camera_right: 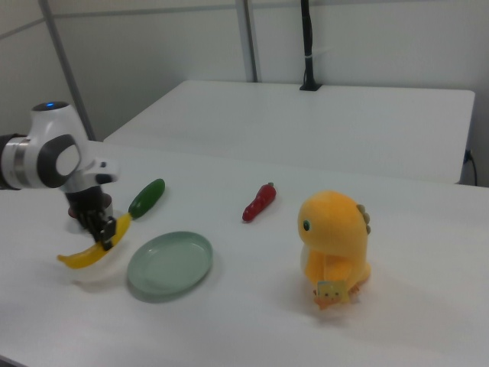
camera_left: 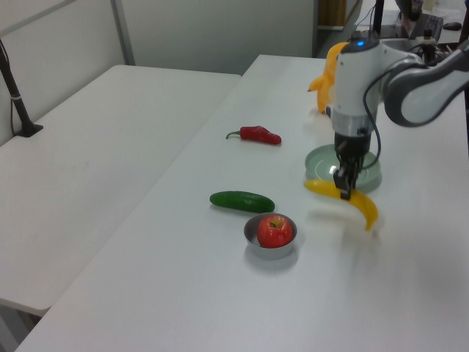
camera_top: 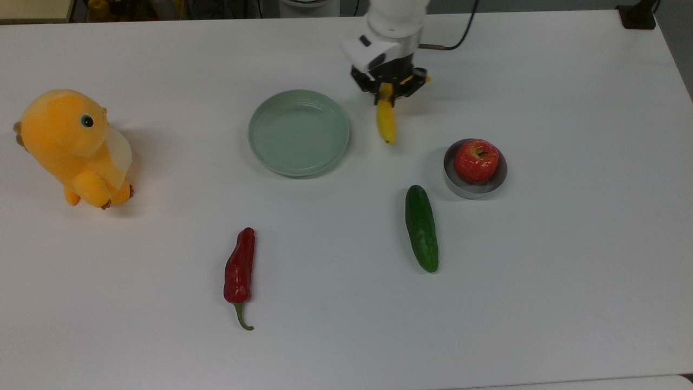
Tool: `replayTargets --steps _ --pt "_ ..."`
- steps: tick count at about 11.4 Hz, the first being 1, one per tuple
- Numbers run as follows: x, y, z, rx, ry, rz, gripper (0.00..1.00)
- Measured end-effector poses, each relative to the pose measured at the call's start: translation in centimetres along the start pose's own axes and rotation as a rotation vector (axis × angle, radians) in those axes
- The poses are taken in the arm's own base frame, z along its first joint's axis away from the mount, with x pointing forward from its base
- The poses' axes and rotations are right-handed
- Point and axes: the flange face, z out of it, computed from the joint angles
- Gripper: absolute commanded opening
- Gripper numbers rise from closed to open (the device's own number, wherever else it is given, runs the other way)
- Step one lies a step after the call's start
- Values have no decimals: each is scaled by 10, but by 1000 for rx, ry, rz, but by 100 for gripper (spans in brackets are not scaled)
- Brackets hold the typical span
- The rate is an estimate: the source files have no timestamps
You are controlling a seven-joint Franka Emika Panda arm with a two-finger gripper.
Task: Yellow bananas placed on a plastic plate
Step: 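Lift the banana and carry it over the green plate, then lower the banana onto the plate and open the gripper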
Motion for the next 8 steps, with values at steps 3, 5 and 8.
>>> replayTargets --steps 3,5,8 --pt "40 76 -18 -17 46 -17 27" --pt "52 115 -20 -33 52 -33 45" --pt "58 139 -15 -56 45 -44 100"
